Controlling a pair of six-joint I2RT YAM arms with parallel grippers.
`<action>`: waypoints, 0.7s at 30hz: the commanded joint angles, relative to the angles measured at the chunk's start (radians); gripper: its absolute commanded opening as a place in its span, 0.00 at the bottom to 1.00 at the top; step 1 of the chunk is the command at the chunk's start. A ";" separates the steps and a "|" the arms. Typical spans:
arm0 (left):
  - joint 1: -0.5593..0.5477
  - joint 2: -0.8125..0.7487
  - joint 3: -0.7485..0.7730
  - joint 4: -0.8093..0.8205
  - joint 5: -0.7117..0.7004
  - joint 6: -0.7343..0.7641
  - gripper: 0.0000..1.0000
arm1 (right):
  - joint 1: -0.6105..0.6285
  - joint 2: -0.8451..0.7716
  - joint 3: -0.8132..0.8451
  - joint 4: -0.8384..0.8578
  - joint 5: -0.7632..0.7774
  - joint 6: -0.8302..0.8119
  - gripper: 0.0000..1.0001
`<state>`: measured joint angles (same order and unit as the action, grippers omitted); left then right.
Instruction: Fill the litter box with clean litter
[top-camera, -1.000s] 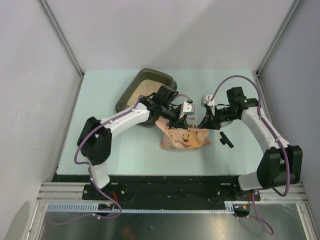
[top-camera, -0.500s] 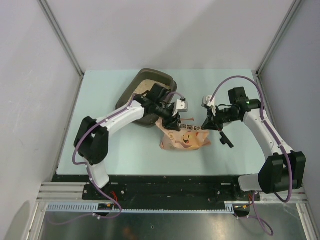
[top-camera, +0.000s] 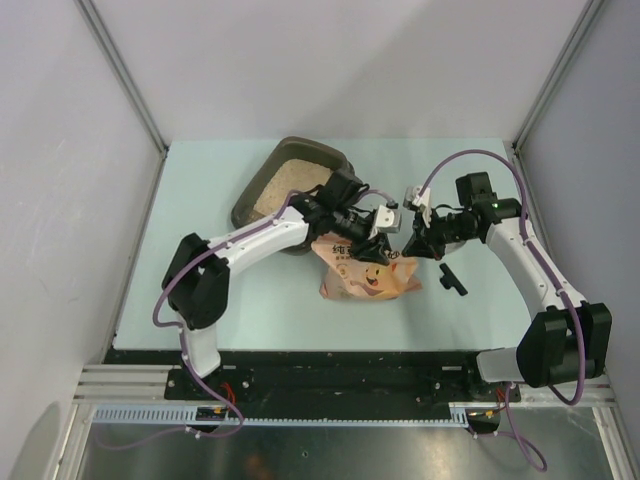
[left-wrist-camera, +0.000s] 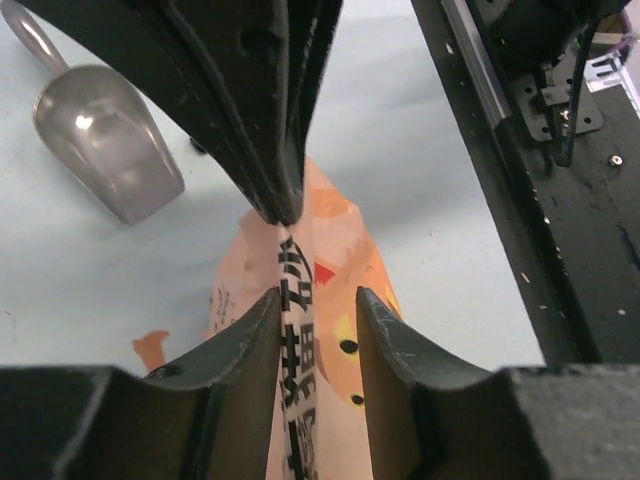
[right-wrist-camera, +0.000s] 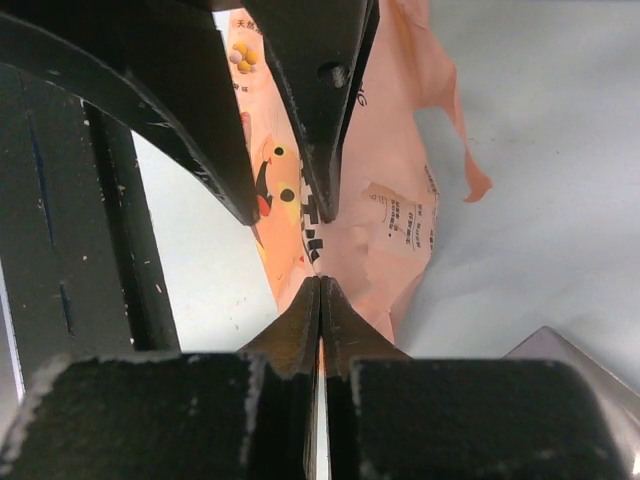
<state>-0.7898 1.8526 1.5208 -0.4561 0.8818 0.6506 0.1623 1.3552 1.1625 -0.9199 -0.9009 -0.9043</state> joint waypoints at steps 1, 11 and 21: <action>-0.011 0.020 0.021 0.112 0.052 -0.094 0.35 | 0.006 -0.018 0.026 -0.004 0.017 0.027 0.00; -0.026 0.007 -0.043 0.189 -0.043 -0.187 0.00 | -0.240 -0.106 0.026 0.064 0.082 0.180 0.23; -0.028 0.002 -0.047 0.203 -0.075 -0.226 0.00 | -0.250 -0.289 -0.266 -0.005 0.460 -0.065 0.45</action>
<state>-0.8017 1.8778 1.4845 -0.2672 0.8238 0.4690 -0.1551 1.1549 1.0519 -0.9672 -0.6838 -0.9226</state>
